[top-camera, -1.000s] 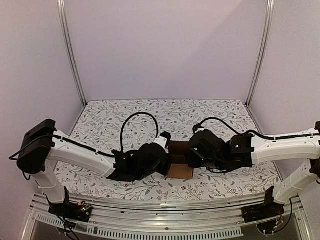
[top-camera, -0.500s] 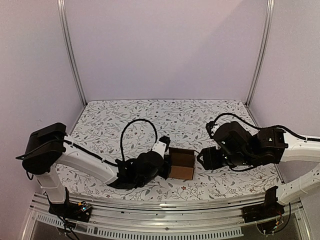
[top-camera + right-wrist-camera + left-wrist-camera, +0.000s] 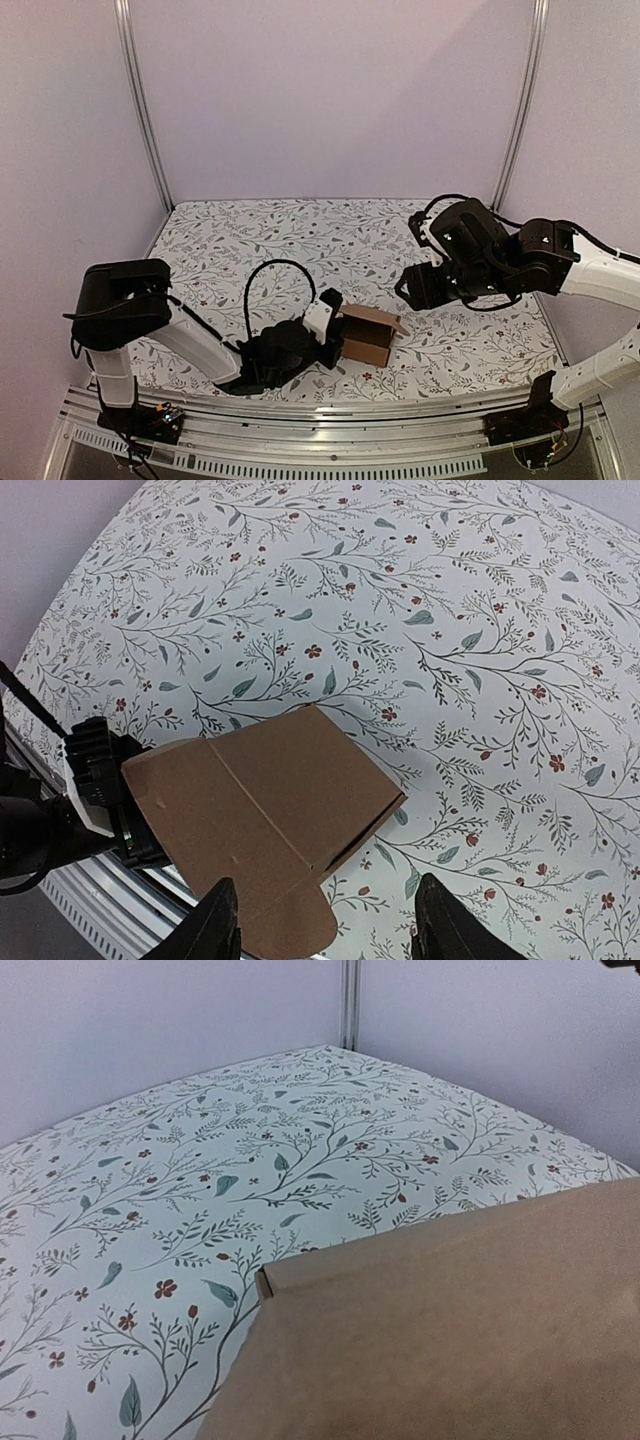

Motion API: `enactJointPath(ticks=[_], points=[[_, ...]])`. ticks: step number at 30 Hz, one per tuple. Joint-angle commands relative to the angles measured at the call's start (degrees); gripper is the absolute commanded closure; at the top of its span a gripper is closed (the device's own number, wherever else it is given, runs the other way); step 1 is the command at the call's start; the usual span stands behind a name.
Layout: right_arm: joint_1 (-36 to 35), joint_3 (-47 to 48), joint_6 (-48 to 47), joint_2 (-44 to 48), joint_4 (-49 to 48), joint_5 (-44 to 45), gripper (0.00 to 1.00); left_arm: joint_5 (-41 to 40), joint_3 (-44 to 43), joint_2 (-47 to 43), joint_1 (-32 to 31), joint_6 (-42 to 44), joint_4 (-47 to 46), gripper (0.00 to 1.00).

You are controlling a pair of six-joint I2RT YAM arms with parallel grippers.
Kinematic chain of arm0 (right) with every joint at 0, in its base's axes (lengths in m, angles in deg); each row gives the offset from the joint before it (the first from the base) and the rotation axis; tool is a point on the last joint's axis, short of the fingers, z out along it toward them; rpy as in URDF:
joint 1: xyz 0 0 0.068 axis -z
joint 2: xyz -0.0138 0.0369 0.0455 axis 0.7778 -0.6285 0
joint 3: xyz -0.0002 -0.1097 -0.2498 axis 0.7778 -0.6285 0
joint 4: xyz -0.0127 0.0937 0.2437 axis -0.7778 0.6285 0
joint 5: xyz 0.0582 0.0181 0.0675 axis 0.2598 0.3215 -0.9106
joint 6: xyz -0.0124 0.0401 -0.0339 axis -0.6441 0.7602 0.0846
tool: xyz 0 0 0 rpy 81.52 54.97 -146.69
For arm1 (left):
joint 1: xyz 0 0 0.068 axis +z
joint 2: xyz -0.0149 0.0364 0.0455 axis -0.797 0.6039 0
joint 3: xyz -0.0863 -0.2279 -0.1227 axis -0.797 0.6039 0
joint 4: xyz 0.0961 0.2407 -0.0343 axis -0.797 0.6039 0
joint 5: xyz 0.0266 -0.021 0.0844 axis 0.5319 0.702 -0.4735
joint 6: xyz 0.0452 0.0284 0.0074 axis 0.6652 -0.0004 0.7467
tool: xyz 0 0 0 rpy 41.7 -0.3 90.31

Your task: Fold the paper box

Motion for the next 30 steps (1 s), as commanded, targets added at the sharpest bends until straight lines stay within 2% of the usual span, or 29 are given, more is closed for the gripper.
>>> enactJointPath(ticks=[1, 7, 14, 24, 30], points=[[1.7, 2.4, -2.0, -4.4, -1.6, -3.0, 0.45, 6.6, 1.6, 4.7, -0.6, 3.5, 0.0, 1.0], [2.7, 1.1, 0.4, -9.7, -6.2, -3.7, 0.58, 8.2, 0.8, 5.3, -0.6, 4.6, 1.0, 0.94], [2.7, -2.5, 4.1, -12.1, -10.9, -6.0, 0.67, 7.7, 1.1, 5.1, -0.6, 5.7, 2.3, 0.87], [2.6, -8.3, 7.0, -13.4, -15.2, -7.0, 0.75, 6.1, 4.2, -0.1, -0.7, 5.9, 2.8, 0.7], [2.7, -10.0, 7.9, -14.6, -16.9, -7.8, 0.8, 5.7, 6.4, -4.0, -0.7, 5.2, 3.6, 0.68]])
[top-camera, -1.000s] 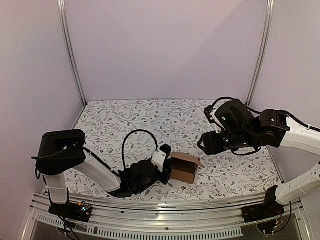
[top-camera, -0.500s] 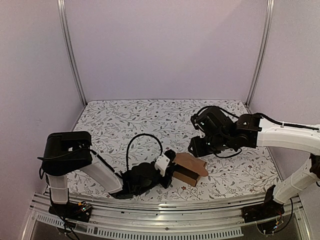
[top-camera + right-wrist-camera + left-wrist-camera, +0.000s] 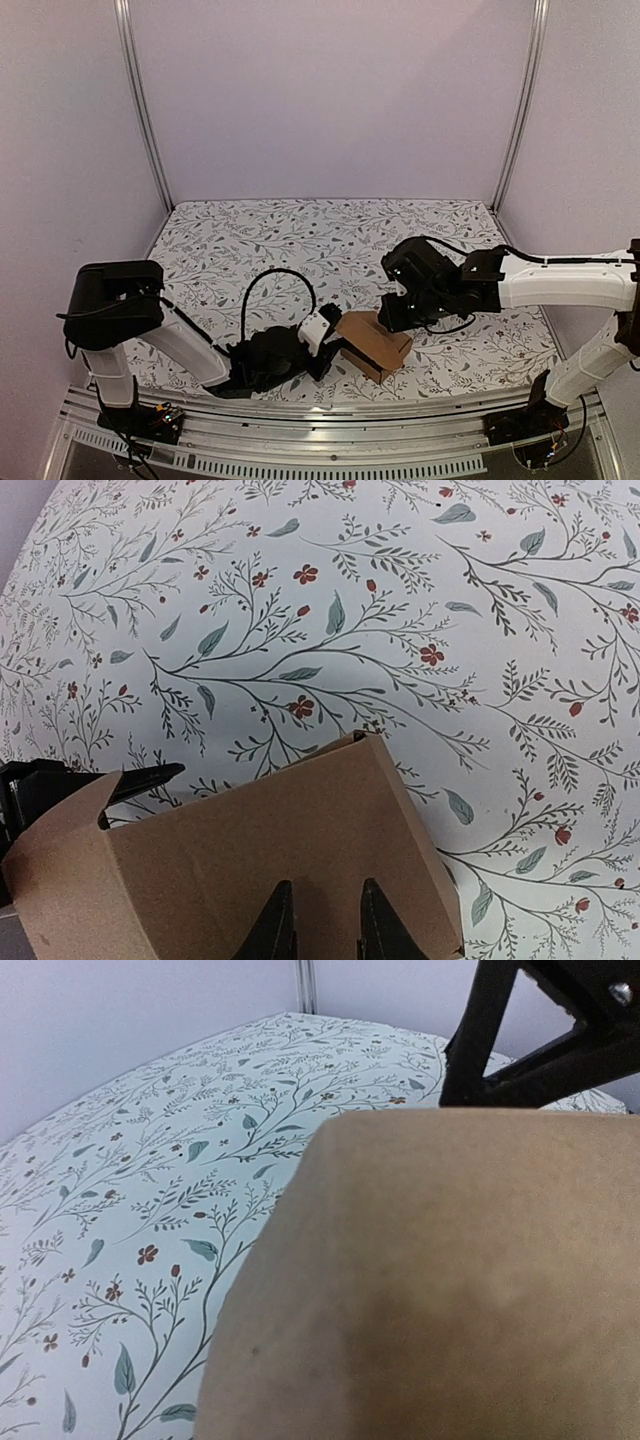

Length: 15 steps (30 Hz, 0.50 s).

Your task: Fold the paper box

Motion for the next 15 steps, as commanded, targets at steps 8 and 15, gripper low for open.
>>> enactJointPath(ticks=[8, 15], points=[[-0.1, -4.1, 3.2, -2.1, -5.4, -2.8, 0.84, -0.2, 2.8, -4.7, -0.7, -1.3, 5.8, 0.67], [-2.2, -5.0, 4.2, -3.8, -5.8, -1.4, 0.86, -0.8, 2.7, -5.2, -0.8, -2.0, 6.2, 0.66]])
